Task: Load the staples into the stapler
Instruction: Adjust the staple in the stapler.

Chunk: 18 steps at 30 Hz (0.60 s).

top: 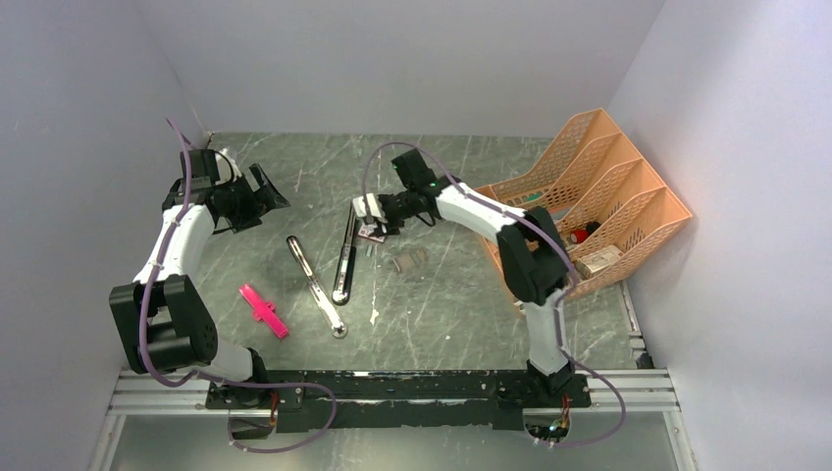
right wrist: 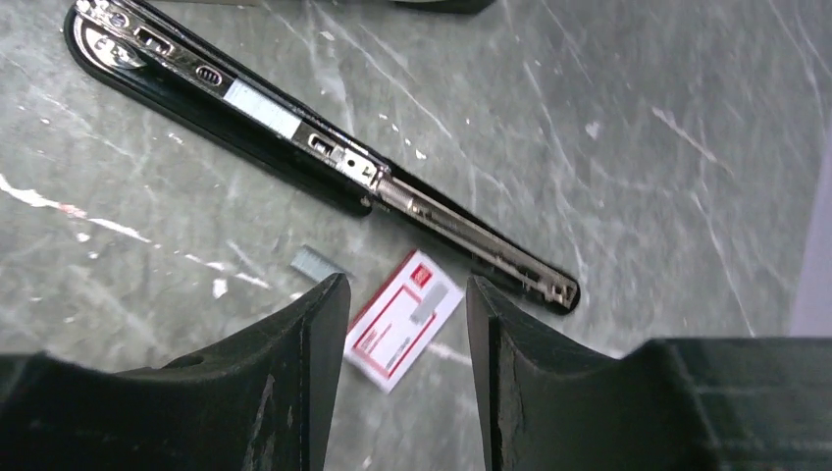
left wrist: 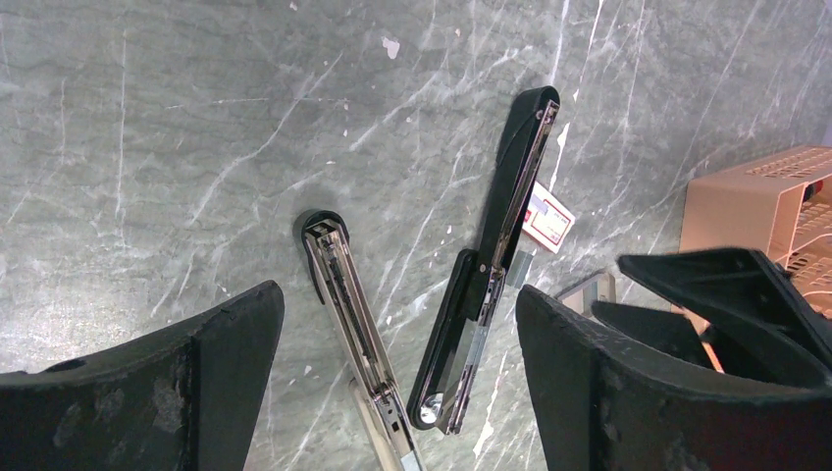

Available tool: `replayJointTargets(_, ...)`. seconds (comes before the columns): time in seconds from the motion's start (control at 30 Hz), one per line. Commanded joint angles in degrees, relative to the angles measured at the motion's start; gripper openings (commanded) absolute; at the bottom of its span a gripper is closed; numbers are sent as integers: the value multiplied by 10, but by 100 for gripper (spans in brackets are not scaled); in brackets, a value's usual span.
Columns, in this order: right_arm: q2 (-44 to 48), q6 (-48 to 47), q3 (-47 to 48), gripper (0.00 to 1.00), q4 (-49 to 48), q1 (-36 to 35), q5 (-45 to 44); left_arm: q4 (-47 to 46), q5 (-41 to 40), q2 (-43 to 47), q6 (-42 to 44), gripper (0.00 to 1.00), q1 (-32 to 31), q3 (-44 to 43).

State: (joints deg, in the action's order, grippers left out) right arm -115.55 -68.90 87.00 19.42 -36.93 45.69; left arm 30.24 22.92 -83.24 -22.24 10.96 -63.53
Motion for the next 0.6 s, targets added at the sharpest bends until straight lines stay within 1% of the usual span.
replayJointTargets(0.0,-103,-155,126,50,247,-9,53,-9,11,7,6,92,6,0)
replayJointTargets(0.1,-152,-213,192,50,329,-16,48,-8,11,7,6,92,7,-1)
replayJointTargets(0.17,-166,-254,209,50,356,-18,52,-8,10,6,6,92,7,-1)
replayJointTargets(0.4,-179,-263,228,50,354,-36,53,-8,11,4,6,92,8,-1)
replayJointTargets(0.57,-168,-273,221,51,338,-45,56,-8,13,3,6,92,8,-1)
